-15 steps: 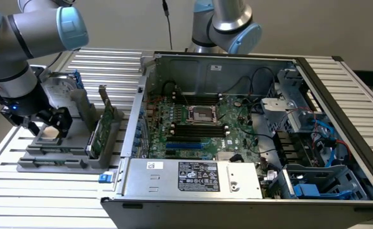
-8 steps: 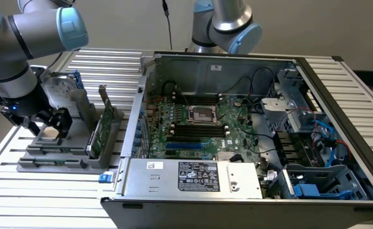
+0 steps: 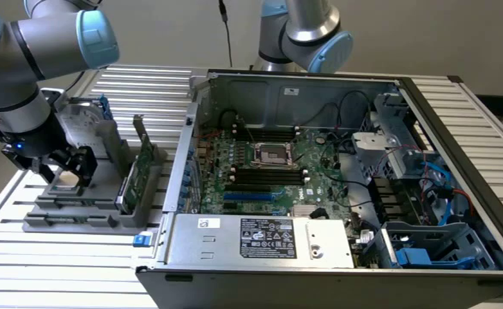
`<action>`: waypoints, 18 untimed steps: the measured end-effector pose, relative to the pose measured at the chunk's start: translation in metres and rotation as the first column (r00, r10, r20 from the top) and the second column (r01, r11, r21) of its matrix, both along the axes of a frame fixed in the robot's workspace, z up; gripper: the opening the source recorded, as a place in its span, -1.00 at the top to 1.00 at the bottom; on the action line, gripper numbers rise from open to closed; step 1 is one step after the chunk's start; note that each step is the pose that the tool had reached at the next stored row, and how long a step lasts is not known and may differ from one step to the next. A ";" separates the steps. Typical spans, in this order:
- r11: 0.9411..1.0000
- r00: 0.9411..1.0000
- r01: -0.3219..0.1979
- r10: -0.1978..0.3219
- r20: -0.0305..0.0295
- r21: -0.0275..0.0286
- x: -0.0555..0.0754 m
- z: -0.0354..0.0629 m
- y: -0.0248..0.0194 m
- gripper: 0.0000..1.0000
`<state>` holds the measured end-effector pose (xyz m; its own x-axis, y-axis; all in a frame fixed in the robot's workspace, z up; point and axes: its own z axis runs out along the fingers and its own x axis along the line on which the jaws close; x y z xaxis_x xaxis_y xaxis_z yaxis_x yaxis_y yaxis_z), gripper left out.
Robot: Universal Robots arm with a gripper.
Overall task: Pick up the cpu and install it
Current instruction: 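Pick up the cpu and move it towards the insertion slot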
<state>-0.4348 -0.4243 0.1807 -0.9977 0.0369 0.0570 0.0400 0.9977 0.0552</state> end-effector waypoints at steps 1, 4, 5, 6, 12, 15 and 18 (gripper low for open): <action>1.000 1.000 0.001 -0.001 0.000 0.000 0.000 0.0000 0.0000 -0.54; 1.000 1.000 0.002 -0.002 0.000 0.000 0.000 0.0000 0.0000 -0.40; 1.000 1.000 0.002 -0.002 0.000 0.000 0.000 -0.0001 0.0000 -0.40; 1.000 1.000 0.002 -0.002 0.000 0.001 0.000 -0.0001 0.0001 -0.40; 1.000 1.000 0.002 -0.002 0.000 0.003 0.000 -0.0001 0.0000 -0.21; 1.000 1.000 0.002 -0.002 0.000 0.005 0.000 0.0000 0.0000 -0.21; 1.000 1.000 0.002 -0.002 0.000 0.011 0.000 0.0005 0.0000 -0.21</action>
<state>-0.4349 -0.4243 0.1812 -0.9976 0.0386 0.0574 0.0424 0.9969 0.0666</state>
